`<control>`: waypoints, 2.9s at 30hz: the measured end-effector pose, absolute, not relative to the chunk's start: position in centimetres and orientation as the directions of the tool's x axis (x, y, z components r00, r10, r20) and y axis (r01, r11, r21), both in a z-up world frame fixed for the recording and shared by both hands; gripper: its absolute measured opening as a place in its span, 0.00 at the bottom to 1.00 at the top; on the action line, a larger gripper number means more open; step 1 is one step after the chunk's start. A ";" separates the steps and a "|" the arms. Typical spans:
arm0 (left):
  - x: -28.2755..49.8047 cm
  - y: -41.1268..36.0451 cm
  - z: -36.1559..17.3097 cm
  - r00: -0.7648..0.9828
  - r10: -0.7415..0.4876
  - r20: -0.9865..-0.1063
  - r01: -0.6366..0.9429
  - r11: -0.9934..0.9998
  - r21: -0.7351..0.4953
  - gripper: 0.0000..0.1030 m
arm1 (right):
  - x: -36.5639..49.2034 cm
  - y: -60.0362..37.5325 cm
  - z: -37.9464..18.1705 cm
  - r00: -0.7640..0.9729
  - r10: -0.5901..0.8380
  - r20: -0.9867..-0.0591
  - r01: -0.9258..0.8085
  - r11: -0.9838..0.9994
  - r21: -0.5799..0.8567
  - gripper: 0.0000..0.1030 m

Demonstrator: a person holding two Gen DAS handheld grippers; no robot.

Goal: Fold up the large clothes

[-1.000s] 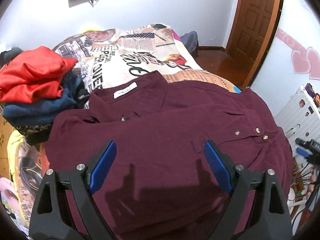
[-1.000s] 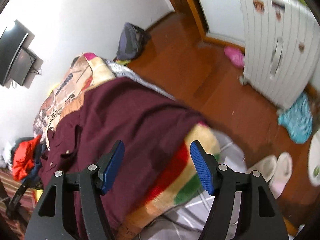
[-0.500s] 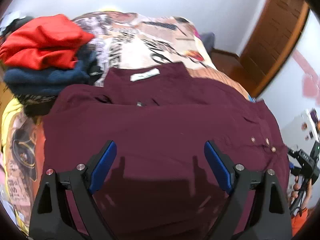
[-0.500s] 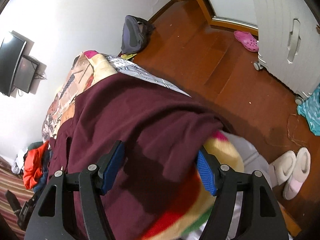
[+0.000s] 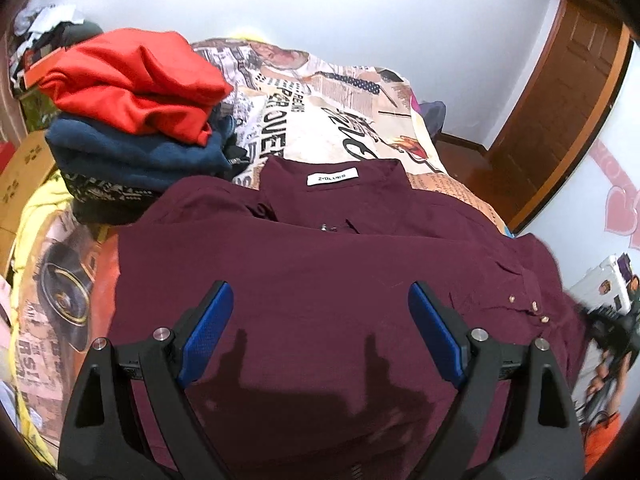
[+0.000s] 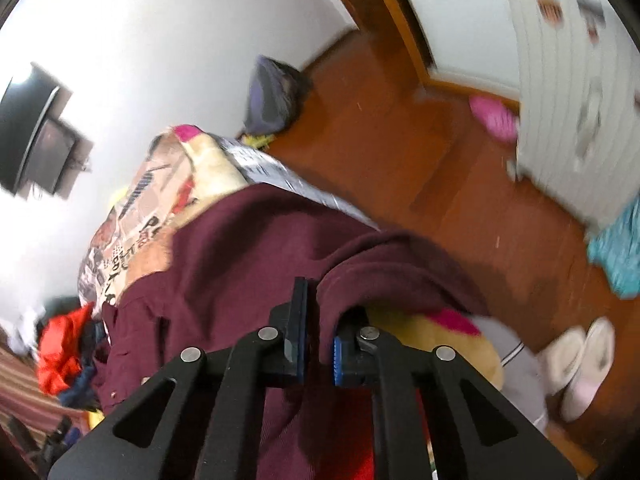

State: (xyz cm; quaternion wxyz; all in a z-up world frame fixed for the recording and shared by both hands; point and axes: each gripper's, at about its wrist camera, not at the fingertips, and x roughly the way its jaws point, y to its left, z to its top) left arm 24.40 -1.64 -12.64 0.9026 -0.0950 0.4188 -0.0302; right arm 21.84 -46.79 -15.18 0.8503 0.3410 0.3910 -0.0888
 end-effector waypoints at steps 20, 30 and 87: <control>20.2 2.5 -11.6 0.701 -0.120 -0.703 -0.005 0.985 -0.173 0.86 | 20.5 -26.9 -5.3 0.731 0.304 -0.611 -0.117 0.938 0.327 0.08; 19.4 1.0 -12.5 0.679 -0.109 -0.726 0.011 0.990 -0.139 0.86 | 20.2 -24.0 -11.1 0.544 0.324 -0.774 -0.154 0.945 0.288 0.08; 24.2 -8.0 -11.9 0.655 -0.151 -0.740 0.140 0.987 -0.077 0.86 | 26.3 -43.0 -16.4 0.620 0.265 -0.738 0.374 0.728 0.575 0.29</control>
